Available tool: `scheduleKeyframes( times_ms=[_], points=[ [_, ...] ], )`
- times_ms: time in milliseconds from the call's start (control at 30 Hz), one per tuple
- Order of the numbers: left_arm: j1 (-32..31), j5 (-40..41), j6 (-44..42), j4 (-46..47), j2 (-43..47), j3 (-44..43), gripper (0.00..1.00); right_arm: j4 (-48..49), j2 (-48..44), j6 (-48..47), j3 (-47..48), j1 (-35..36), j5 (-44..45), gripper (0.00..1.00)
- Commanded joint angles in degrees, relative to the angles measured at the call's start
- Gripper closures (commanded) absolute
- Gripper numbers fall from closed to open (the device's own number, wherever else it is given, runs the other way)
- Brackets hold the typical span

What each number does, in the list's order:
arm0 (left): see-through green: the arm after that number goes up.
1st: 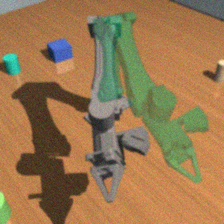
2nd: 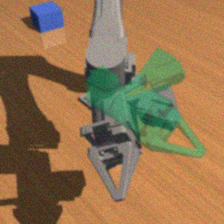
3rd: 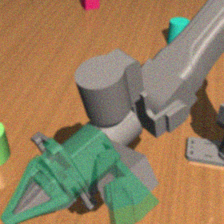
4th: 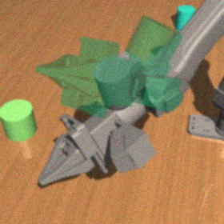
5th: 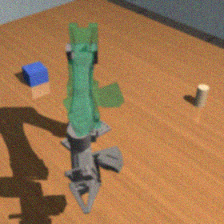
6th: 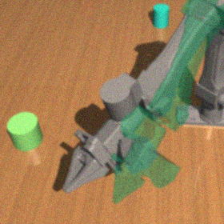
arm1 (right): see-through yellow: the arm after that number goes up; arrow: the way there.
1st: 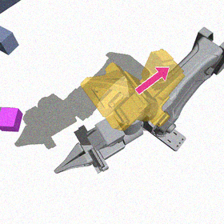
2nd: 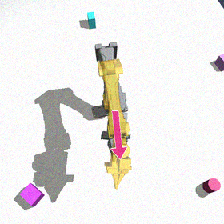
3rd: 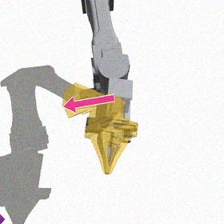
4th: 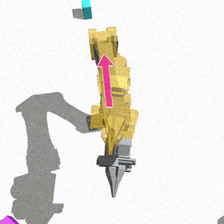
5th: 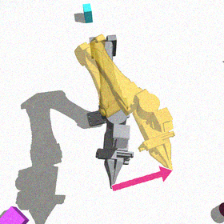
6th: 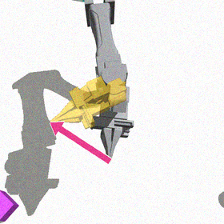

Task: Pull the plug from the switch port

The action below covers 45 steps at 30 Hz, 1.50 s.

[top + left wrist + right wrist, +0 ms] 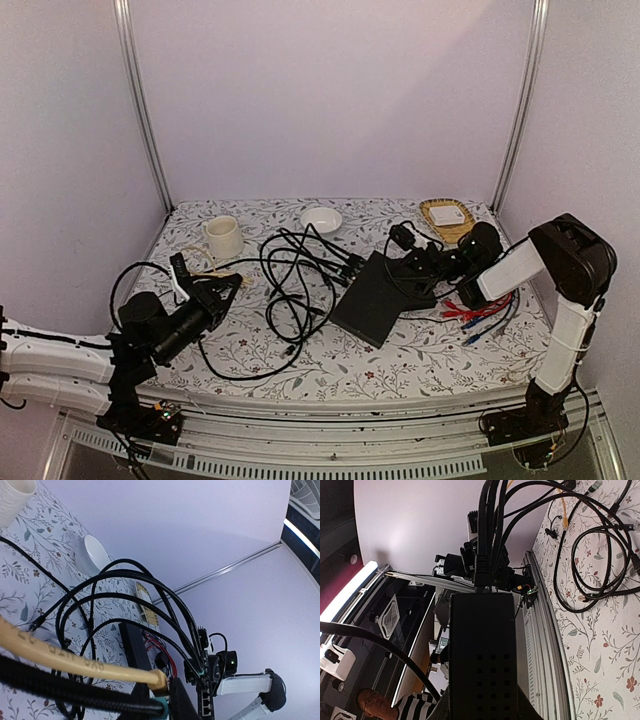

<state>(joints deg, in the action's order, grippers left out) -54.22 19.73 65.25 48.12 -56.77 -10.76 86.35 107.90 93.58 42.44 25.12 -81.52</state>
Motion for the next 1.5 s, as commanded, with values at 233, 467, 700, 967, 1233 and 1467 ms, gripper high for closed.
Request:
scheduleKeyframes(
  times_ms=[233, 467, 700, 967, 1233, 1467],
  points=[
    [3.02, 7.88, 5.23, -17.08, 16.76, 8.04, 1.00, -20.77, -5.44, -17.67, 3.56, 0.29, 6.48, 0.98],
    [9.28, 5.19, 5.28, -17.75, 17.59, 10.87, 1.00, -24.63, -5.16, -19.67, 4.41, 0.74, 8.00, 0.98],
    [15.74, 6.04, 8.72, -17.66, 12.55, 12.18, 0.95, -32.97, -5.25, -25.17, 6.36, 0.96, 9.82, 0.98],
    [22.56, 1.62, 10.24, -17.71, 1.11, 8.83, 0.61, -33.66, -4.74, -26.07, 6.82, 1.22, 10.54, 0.98],
    [23.33, -4.04, 11.94, -20.54, -5.66, 3.29, 0.43, -35.25, -5.47, -27.10, 7.52, 1.85, 11.03, 0.98],
    [19.26, -1.16, 15.07, -32.24, 4.06, 1.91, 0.41, -36.21, -5.92, -27.90, 7.95, 1.86, 11.12, 0.98]
  ],
)
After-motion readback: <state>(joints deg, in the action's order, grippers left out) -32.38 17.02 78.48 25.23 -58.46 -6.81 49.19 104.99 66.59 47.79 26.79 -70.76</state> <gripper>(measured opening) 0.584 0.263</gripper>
